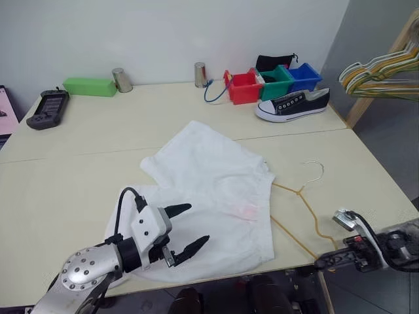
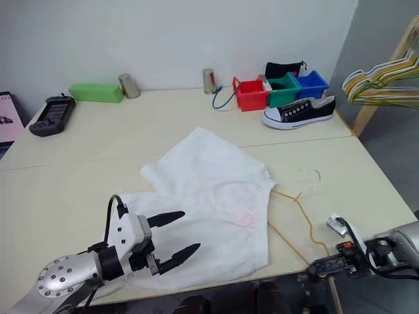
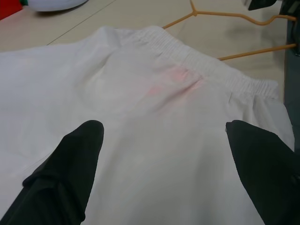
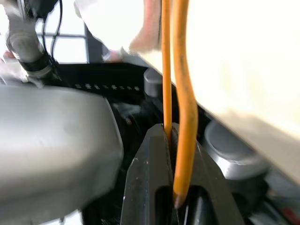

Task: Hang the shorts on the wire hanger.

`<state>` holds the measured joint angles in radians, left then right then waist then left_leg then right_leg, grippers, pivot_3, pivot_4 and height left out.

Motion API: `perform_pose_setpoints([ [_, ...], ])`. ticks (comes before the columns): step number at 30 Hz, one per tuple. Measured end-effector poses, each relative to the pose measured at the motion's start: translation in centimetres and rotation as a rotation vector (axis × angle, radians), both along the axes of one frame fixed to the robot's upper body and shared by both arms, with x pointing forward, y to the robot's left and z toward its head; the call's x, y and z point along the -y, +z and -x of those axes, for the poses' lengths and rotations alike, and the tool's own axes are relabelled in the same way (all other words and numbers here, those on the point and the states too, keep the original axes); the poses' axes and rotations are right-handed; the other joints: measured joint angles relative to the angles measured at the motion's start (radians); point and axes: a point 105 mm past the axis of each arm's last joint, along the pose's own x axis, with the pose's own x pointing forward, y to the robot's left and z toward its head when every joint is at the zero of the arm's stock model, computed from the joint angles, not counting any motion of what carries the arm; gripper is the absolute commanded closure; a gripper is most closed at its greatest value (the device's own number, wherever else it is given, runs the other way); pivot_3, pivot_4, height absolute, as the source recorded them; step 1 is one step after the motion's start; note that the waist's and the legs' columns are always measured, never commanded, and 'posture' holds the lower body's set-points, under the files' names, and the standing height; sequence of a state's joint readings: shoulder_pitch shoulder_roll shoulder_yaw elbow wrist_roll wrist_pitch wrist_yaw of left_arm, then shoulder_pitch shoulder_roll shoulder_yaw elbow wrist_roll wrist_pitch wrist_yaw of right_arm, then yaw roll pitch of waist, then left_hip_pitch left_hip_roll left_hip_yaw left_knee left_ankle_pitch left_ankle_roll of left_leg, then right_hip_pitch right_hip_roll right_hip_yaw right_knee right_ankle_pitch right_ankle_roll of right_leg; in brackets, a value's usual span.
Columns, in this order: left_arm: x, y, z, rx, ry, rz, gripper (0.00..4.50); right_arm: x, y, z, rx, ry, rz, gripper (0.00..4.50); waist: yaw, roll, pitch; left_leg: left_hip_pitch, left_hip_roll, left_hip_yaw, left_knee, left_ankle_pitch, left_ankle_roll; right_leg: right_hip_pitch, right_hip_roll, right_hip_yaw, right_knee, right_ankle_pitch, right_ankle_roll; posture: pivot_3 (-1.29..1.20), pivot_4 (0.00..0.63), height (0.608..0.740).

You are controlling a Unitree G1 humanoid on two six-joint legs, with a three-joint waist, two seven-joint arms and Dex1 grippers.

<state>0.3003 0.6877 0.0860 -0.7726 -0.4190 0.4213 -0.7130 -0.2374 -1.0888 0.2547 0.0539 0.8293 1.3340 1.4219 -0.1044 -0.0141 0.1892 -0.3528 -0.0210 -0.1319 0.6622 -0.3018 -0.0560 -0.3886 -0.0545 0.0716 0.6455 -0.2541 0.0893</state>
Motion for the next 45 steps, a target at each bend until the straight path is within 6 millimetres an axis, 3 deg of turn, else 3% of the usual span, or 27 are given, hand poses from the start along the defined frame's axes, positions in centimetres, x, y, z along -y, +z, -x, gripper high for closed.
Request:
perform_pose_setpoints([
  [4, -0.1, 0.0, 0.0, 0.000, -0.001, -0.006, 0.06, -0.5, 0.3, 0.1, -0.077, -0.024, -0.014, 4.50, 0.001, 0.000, 0.000, 0.000, 0.000, 0.000, 0.000, 0.000, 0.000, 0.000, 0.000, 0.000, -0.001, 0.000, 0.000, -0.13, 0.121, 0.740],
  [8, -0.1, 0.1, -0.1, 0.007, -0.001, -0.010, 0.06, -1.6, 0.5, -1.0, -0.131, -0.082, -0.066, 4.50, 0.001, 0.000, -0.001, 0.000, 0.000, 0.000, 0.000, 0.000, 0.000, 0.000, 0.000, 0.000, -0.001, 0.000, 0.000, -0.12, 0.114, 0.740],
  [16, -0.1, 0.1, -0.1, 0.013, 0.002, -0.010, 0.06, -1.3, 0.8, -3.0, -0.070, -0.204, -0.074, 4.50, 0.018, 0.001, -0.001, -0.001, 0.000, 0.000, 0.000, 0.000, 0.000, 0.000, 0.000, 0.000, -0.001, 0.001, -0.001, -0.13, 0.108, 0.740],
  [23, -0.1, 0.2, -0.1, 0.020, 0.001, -0.011, 0.06, -0.1, 0.9, -1.8, -0.078, -0.239, -0.065, 4.50, 0.020, 0.001, -0.002, -0.002, -0.001, 0.000, 0.000, 0.000, 0.000, 0.000, 0.000, 0.000, -0.001, 0.001, -0.001, -0.14, 0.104, 0.740],
  [31, -0.2, 0.2, -0.5, 0.027, 0.003, -0.011, 0.06, -0.2, 1.2, -0.6, -0.079, -0.232, -0.079, 4.50, 0.015, 0.001, -0.004, -0.001, 0.000, 0.001, 0.000, 0.000, 0.000, 0.000, 0.000, 0.000, 0.000, 0.001, 0.000, -0.14, 0.109, 0.740],
  [38, -0.2, 0.3, -0.7, 0.032, 0.005, -0.011, 0.06, -1.8, 0.2, -2.7, -0.024, -0.305, -0.127, 4.50, 0.015, 0.001, -0.005, -0.001, 0.000, 0.000, 0.001, 0.000, 0.000, 0.000, 0.001, 0.000, 0.000, 0.002, 0.000, -0.14, 0.105, 0.740],
  [45, -0.3, 0.4, -0.9, 0.037, 0.004, -0.011, 0.06, -2.6, 0.7, -4.7, 0.091, -0.321, -0.105, 4.50, 0.015, 0.001, -0.005, -0.001, 0.000, 0.000, 0.001, 0.000, 0.000, 0.000, 0.001, 0.000, 0.000, 0.002, 0.000, -0.14, 0.105, 0.740],
])
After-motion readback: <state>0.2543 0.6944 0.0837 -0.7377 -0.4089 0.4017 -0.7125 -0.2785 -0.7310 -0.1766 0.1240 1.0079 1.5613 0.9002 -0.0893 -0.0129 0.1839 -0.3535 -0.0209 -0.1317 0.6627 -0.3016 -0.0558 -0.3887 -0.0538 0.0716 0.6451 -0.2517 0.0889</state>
